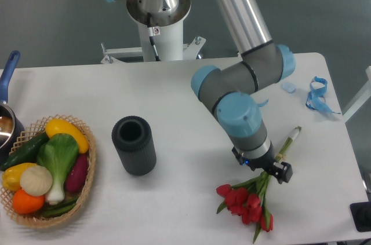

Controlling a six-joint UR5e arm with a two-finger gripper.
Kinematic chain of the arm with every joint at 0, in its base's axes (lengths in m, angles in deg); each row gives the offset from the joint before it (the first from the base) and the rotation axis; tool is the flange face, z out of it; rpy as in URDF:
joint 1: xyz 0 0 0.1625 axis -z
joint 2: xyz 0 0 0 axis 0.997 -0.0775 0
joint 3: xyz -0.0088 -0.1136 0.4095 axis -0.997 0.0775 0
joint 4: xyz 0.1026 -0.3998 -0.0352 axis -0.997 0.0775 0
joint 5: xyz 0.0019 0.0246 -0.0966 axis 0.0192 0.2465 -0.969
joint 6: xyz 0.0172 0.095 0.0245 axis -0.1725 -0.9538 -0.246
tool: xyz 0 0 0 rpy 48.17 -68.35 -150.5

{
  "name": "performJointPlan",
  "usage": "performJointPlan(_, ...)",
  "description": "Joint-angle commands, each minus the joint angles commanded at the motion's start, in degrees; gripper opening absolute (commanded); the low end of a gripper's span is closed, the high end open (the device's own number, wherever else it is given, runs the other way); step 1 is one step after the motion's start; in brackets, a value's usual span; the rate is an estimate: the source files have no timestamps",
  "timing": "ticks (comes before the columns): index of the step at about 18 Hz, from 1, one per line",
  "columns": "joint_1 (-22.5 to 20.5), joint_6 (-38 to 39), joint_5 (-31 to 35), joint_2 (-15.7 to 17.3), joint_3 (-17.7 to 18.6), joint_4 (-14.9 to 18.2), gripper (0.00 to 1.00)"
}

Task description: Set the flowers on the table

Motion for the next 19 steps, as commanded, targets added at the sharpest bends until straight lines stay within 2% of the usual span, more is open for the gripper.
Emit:
performJointPlan(2, -1.8, -1.0, -1.2, 2.6, -1.6, 3.6, 1.00)
performJointPlan(4, -4.3, -5.1, -5.1, 4.3, -4.3, 10.3, 1.00)
performJointPlan(6, -7.6, -11.2, -9.6, 6.1, -6.0, 15.7, 1.00)
performJointPlan(9, -13.0, -22.4, -14.4, 8.9, -6.2, 21.8, 1.00)
performJointPlan(12, -17.8, -37.2, -17.4, 10.9, -5.8, 24.8, 1.00)
performJointPlan(14, -21.0, -43.3, -20.5, 12.1, -5.4, 27.2, 1.00)
performJointPlan(19, -25.1, -47.6, -25.3, 13.2, -5.4, 30.1, 1.00)
